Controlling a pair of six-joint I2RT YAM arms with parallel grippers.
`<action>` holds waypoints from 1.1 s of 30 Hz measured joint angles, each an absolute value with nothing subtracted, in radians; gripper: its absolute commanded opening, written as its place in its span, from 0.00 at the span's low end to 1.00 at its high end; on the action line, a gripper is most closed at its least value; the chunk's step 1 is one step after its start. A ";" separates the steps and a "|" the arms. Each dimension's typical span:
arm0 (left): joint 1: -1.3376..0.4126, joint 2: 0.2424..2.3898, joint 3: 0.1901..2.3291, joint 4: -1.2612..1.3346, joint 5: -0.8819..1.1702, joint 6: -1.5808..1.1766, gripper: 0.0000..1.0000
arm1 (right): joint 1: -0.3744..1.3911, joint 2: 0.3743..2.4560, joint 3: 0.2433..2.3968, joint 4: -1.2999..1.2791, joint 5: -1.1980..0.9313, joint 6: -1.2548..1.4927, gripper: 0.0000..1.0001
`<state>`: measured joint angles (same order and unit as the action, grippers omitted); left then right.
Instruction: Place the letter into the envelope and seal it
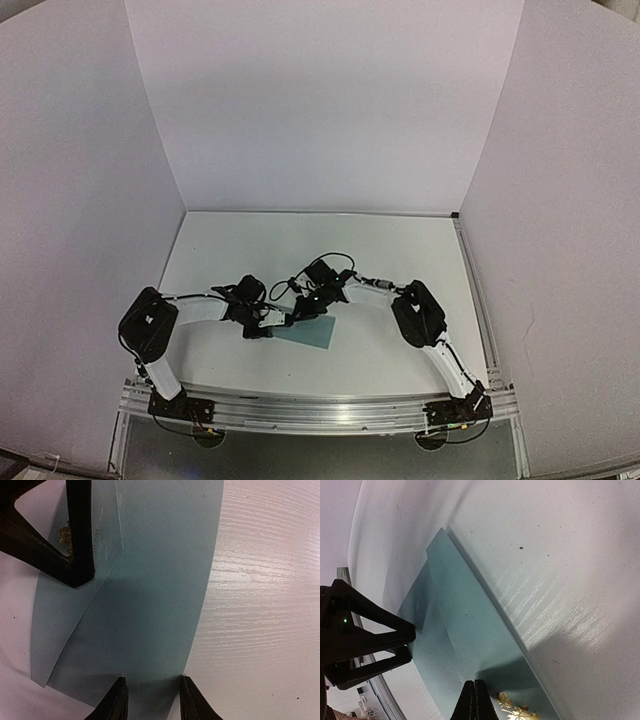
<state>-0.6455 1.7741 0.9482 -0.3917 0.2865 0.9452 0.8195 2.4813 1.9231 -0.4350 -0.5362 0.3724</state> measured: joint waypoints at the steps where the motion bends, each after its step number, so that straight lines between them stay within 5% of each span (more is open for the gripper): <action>1: -0.646 1.774 0.948 -0.391 0.286 0.942 0.35 | 0.819 2.481 1.921 -0.431 -0.538 0.378 0.00; 6: -0.645 1.774 0.948 -0.391 0.285 0.920 0.43 | 0.817 2.481 1.904 -0.403 -0.551 0.394 0.00; 12: -0.599 1.744 0.949 -0.477 0.379 0.943 0.73 | 0.803 2.481 1.880 -0.365 -0.600 0.367 0.00; 20: -0.561 1.685 0.953 -0.466 0.430 1.089 0.98 | 0.785 2.484 1.874 -0.373 -0.651 0.302 0.00; 33: -0.542 1.873 1.106 -0.551 0.432 1.309 0.99 | 0.764 2.543 1.956 -0.461 -0.775 0.217 0.00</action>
